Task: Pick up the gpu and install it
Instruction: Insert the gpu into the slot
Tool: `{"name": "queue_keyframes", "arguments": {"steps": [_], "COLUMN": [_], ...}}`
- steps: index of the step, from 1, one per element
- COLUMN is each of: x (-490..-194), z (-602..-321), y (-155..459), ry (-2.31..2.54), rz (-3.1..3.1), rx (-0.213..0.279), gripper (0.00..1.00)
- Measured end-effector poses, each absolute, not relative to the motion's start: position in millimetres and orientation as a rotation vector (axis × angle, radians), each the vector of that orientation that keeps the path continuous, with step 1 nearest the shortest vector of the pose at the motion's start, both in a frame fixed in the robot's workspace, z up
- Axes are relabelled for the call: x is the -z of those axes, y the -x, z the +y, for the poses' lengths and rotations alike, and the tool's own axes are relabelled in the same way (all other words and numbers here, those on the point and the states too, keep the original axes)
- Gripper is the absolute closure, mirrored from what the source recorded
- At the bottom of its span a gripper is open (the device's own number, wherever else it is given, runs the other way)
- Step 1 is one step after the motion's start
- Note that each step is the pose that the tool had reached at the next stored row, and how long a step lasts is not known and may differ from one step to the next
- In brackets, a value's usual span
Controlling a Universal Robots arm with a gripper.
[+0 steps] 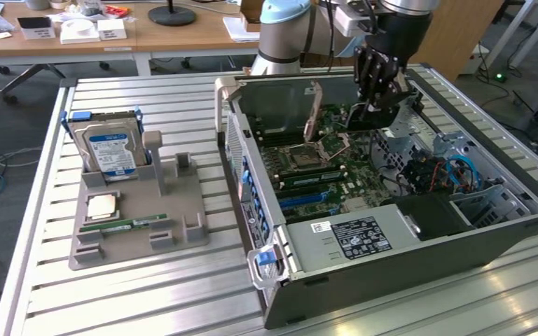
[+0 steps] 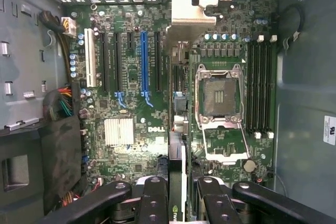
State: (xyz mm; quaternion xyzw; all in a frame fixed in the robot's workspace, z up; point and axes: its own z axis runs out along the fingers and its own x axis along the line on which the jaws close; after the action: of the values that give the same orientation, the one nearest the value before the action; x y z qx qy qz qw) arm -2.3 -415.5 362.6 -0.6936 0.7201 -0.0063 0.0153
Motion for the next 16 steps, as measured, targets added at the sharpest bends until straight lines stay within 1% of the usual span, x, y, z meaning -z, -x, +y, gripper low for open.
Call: {"name": "queue_keyframes", "arguments": {"steps": [16], "x": [-354.0], "z": [-421.2], "y": [2.8], "ry": [2.158], "rz": [2.241], "rx": [0.018], "gripper": [0.74]}}
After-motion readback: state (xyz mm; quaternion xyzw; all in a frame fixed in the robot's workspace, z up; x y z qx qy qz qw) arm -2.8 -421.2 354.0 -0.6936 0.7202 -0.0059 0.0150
